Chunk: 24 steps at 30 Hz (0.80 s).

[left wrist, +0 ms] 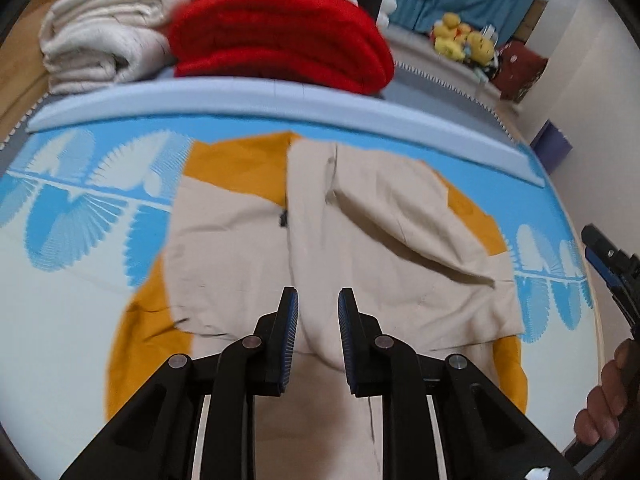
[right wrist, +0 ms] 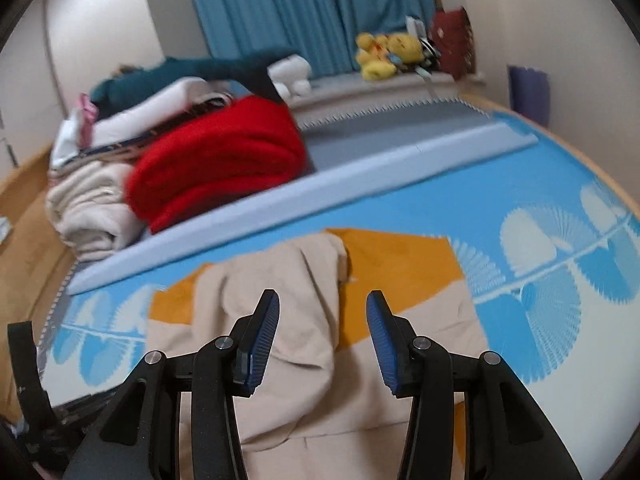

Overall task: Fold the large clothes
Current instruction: 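Open both grippers and lift them off the jacket, then grasp the jacket hem with both grippers side by side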

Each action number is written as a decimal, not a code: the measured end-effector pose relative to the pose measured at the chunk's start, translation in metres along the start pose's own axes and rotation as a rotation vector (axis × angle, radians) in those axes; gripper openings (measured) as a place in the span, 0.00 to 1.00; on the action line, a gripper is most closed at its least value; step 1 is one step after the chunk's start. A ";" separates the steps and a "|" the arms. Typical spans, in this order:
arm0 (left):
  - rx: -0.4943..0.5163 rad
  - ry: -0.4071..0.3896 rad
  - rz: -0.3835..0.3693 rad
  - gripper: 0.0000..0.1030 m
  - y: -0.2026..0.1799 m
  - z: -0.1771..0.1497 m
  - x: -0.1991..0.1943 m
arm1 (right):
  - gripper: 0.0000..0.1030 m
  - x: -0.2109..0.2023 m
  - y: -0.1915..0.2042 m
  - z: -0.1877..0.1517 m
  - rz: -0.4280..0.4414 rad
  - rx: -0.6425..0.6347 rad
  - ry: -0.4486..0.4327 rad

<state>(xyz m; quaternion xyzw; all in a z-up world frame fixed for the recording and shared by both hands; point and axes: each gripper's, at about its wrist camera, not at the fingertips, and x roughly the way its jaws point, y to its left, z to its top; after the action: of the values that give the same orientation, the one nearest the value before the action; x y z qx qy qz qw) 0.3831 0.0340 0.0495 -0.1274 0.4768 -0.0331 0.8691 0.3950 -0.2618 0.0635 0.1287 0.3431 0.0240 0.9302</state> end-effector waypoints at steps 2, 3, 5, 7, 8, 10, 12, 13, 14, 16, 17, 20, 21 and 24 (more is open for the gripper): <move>-0.002 -0.034 -0.014 0.17 -0.006 -0.011 -0.028 | 0.45 -0.022 -0.008 0.001 -0.002 -0.021 -0.010; 0.006 -0.056 -0.016 0.17 0.002 -0.015 -0.044 | 0.45 -0.034 -0.013 0.004 0.001 -0.033 -0.022; 0.020 -0.100 -0.007 0.14 0.019 -0.026 -0.065 | 0.35 -0.058 -0.017 0.002 0.019 -0.054 -0.049; 0.015 -0.134 0.008 0.10 0.036 -0.034 -0.088 | 0.07 -0.088 -0.024 -0.002 0.053 -0.044 -0.052; 0.006 -0.143 0.014 0.09 0.049 -0.045 -0.103 | 0.06 -0.109 -0.034 -0.004 0.067 -0.029 -0.066; -0.014 -0.140 0.022 0.08 0.073 -0.068 -0.123 | 0.05 -0.144 -0.052 -0.010 0.077 -0.006 -0.094; -0.017 -0.111 0.033 0.08 0.100 -0.104 -0.141 | 0.05 -0.179 -0.069 -0.021 0.092 0.021 -0.117; -0.013 -0.096 0.045 0.08 0.111 -0.119 -0.146 | 0.06 -0.198 -0.081 -0.032 0.088 0.031 -0.125; -0.013 -0.078 0.063 0.08 0.124 -0.138 -0.151 | 0.07 -0.210 -0.091 -0.042 0.075 0.031 -0.126; -0.033 -0.036 0.079 0.08 0.150 -0.174 -0.152 | 0.09 -0.229 -0.114 -0.072 0.028 0.014 -0.097; -0.054 -0.017 0.086 0.08 0.163 -0.191 -0.150 | 0.10 -0.233 -0.126 -0.085 0.014 0.017 -0.071; -0.215 0.130 0.084 0.05 0.202 -0.228 -0.131 | 0.20 -0.230 -0.166 -0.137 -0.024 0.080 0.057; -0.296 0.164 0.006 0.05 0.215 -0.235 -0.124 | 0.24 -0.224 -0.179 -0.154 -0.027 0.101 0.107; -0.316 0.251 0.029 0.08 0.230 -0.243 -0.106 | 0.29 -0.190 -0.206 -0.212 -0.077 0.145 0.309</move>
<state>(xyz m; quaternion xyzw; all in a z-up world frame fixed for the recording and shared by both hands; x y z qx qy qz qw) 0.1073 0.2294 -0.0462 -0.2501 0.5825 0.0391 0.7724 0.1041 -0.4389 -0.0239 0.1769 0.4873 -0.0168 0.8550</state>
